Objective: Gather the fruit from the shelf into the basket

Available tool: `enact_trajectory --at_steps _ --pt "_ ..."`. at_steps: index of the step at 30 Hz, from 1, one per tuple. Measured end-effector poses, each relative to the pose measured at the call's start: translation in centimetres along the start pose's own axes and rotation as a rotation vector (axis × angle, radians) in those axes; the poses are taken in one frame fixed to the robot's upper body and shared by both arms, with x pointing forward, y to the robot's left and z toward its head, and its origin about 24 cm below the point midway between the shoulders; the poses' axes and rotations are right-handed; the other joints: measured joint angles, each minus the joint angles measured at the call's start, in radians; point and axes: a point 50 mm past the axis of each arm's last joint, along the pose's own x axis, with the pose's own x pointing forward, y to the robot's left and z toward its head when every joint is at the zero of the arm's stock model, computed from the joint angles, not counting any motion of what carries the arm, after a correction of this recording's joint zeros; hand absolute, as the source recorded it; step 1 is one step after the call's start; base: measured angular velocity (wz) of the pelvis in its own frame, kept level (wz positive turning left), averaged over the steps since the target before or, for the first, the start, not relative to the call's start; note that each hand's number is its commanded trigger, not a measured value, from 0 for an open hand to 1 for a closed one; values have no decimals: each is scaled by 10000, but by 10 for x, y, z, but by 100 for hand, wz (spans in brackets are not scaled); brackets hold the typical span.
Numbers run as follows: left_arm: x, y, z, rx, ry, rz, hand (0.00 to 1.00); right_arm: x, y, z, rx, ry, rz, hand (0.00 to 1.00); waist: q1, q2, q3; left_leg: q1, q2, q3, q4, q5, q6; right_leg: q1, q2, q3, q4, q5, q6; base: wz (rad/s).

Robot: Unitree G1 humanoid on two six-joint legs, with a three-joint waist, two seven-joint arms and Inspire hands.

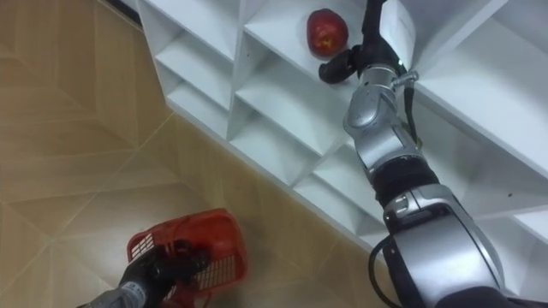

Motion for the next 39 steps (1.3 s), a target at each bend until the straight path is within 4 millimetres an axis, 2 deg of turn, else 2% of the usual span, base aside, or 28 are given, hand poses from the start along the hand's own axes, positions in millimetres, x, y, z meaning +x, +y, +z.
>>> enact_trajectory --at_steps 11,24,26,29,34,39 --pt "1 -1 2 18 -55 -52 100 2 -3 3 188 -43 -393 0 90 22 49 -108 9 -32 -61 41 -30 -145 13 -3 0 18 -27 0" --pt "1 -3 4 225 -123 -251 100 5 -5 8 686 -41 -505 0 95 24 55 -251 26 -102 -93 90 -59 -303 43 -13 -5 42 -64 0" --pt "1 -3 4 225 -133 -258 100 6 -5 9 720 -58 -435 0 96 53 77 -251 26 -74 -77 93 -58 -299 40 -23 -5 42 -64 0" --pt "2 -4 4 212 -150 -285 100 7 -6 11 590 -174 -283 0 110 95 108 -248 26 -63 -71 97 -59 -299 36 -20 -1 43 -67 0" --pt "2 -5 4 230 -179 -338 100 9 -9 8 185 -284 127 0 286 97 111 -178 40 -54 -194 155 -72 -299 32 -28 7 58 -89 -1" --pt "1 -4 5 241 -198 -324 100 12 -7 12 -294 -455 571 0 309 94 131 -158 76 -58 -225 196 -106 -298 63 -53 5 76 -119 0"
